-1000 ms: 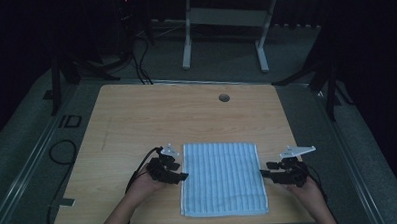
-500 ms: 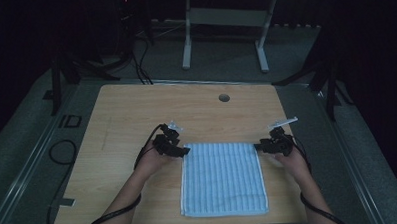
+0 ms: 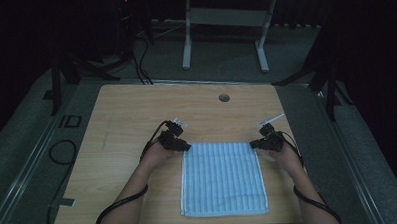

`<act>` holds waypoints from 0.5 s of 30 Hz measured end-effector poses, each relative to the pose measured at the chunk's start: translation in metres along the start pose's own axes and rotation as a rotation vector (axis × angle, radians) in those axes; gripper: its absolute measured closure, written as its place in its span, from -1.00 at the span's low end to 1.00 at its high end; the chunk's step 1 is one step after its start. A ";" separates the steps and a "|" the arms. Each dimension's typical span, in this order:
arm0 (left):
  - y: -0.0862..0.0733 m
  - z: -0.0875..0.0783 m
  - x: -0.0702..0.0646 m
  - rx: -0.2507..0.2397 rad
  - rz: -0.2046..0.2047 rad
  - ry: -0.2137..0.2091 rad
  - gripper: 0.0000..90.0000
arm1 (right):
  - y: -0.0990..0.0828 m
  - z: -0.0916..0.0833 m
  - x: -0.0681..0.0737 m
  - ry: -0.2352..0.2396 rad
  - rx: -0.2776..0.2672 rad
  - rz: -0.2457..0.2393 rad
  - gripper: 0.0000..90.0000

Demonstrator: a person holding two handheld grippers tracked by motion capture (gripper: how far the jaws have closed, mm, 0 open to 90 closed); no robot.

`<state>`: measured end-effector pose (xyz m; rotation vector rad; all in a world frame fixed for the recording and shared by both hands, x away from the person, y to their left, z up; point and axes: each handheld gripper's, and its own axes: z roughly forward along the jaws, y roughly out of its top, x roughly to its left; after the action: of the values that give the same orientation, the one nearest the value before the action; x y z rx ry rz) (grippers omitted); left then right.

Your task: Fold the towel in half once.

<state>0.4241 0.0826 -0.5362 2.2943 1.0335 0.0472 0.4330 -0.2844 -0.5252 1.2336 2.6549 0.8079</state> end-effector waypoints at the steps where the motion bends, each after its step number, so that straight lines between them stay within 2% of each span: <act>1: 0.001 -0.001 -0.001 -0.014 0.002 0.003 0.84 | 0.001 0.000 0.000 -0.002 0.001 -0.004 0.96; 7: 0.015 -0.018 -0.003 -0.085 0.002 0.036 0.90 | 0.010 -0.012 -0.001 -0.027 -0.037 -0.008 0.96; 8: 0.017 -0.022 -0.003 -0.091 -0.002 0.029 0.90 | 0.013 -0.016 -0.001 -0.029 -0.047 -0.005 0.96; 12: 0.020 -0.034 -0.007 -0.120 0.016 0.045 0.90 | 0.020 -0.028 0.001 -0.042 -0.080 -0.020 0.96; 14: 0.019 -0.039 -0.006 -0.137 0.007 0.017 0.90 | 0.023 -0.036 0.003 -0.044 -0.096 -0.031 0.96; 15: 0.019 -0.039 -0.006 -0.137 0.007 0.017 0.90 | 0.023 -0.036 0.003 -0.044 -0.096 -0.031 0.96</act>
<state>0.4218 0.0889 -0.4923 2.1775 0.9994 0.1367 0.4353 -0.2849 -0.4829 1.1713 2.5619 0.8819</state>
